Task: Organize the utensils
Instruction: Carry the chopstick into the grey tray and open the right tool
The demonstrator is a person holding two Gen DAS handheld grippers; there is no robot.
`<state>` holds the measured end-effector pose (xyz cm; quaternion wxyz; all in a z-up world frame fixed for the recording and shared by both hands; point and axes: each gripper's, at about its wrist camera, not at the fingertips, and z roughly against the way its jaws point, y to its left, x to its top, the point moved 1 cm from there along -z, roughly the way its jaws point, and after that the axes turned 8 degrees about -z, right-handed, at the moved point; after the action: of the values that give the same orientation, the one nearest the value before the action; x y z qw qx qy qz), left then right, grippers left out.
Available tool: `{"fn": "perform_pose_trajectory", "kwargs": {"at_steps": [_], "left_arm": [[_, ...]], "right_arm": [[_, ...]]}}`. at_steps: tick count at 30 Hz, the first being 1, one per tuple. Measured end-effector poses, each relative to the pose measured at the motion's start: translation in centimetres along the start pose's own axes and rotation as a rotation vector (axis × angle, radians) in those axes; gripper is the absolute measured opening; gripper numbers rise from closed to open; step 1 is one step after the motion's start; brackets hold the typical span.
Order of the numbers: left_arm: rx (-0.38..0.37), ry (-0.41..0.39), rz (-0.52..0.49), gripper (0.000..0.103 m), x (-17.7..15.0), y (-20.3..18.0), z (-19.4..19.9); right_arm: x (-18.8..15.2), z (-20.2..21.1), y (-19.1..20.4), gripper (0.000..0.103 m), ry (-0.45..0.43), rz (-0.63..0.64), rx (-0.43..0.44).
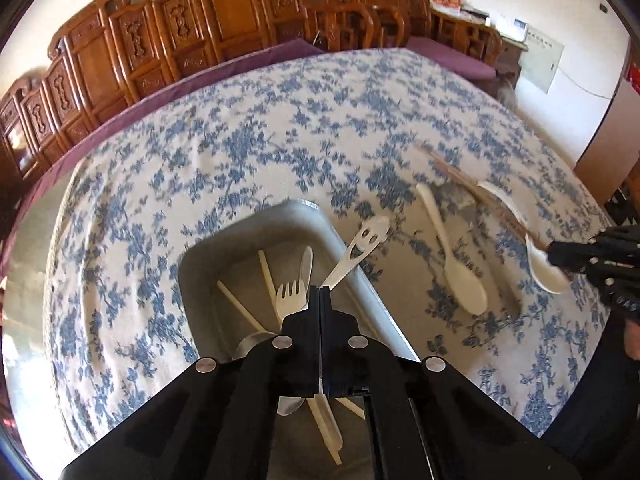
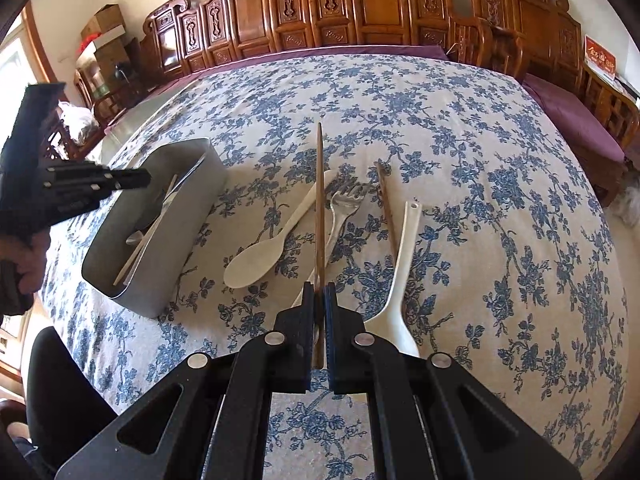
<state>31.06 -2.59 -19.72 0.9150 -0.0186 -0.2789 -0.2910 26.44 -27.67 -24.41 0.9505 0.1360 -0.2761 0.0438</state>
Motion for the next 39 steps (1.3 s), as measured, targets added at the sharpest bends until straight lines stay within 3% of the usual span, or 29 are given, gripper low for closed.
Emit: {"fn": "perform_pose_trajectory", "kwargs": {"at_steps": [4, 8, 13, 17, 21, 27, 30, 37, 39], "left_arm": [[0.017, 0.028, -0.058, 0.001, 0.3, -0.4, -0.6], [0.012, 0.072, -0.067, 0.017, -0.2, -0.5, -2.5], [0.031, 0.101, -0.093, 0.018, -0.4, -0.9, -4.6], [0.053, 0.08, -0.088, 0.013, -0.1, -0.8, -4.8], [0.054, 0.037, -0.079, 0.001, 0.3, -0.5, -3.8], [0.015, -0.008, -0.007, 0.0, 0.7, 0.3, -1.0], [0.03, -0.037, 0.013, 0.0, 0.7, 0.6, 0.5], [-0.043, 0.024, 0.161, 0.0, -0.8, 2.0, 1.2], [-0.031, 0.051, 0.17, 0.0, -1.4, 2.1, 0.4]], "right_arm": [[0.0, 0.1, 0.5, 0.006, -0.001, 0.008, 0.009], [-0.1, 0.1, 0.6, 0.006, 0.0, 0.009, 0.006], [0.0, 0.1, -0.2, 0.006, 0.005, -0.002, -0.004], [-0.1, 0.1, -0.7, 0.006, 0.006, -0.008, -0.009], [-0.3, -0.1, -1.0, 0.006, 0.008, -0.01, -0.01], [-0.5, -0.3, 0.0, 0.006, 0.001, 0.02, -0.005], [-0.3, 0.0, 0.5, 0.006, -0.014, 0.027, -0.009], [0.4, 1.6, 1.7, 0.006, -0.057, 0.029, 0.005], [0.7, 2.1, 2.3, 0.006, -0.071, 0.033, 0.016]]}}
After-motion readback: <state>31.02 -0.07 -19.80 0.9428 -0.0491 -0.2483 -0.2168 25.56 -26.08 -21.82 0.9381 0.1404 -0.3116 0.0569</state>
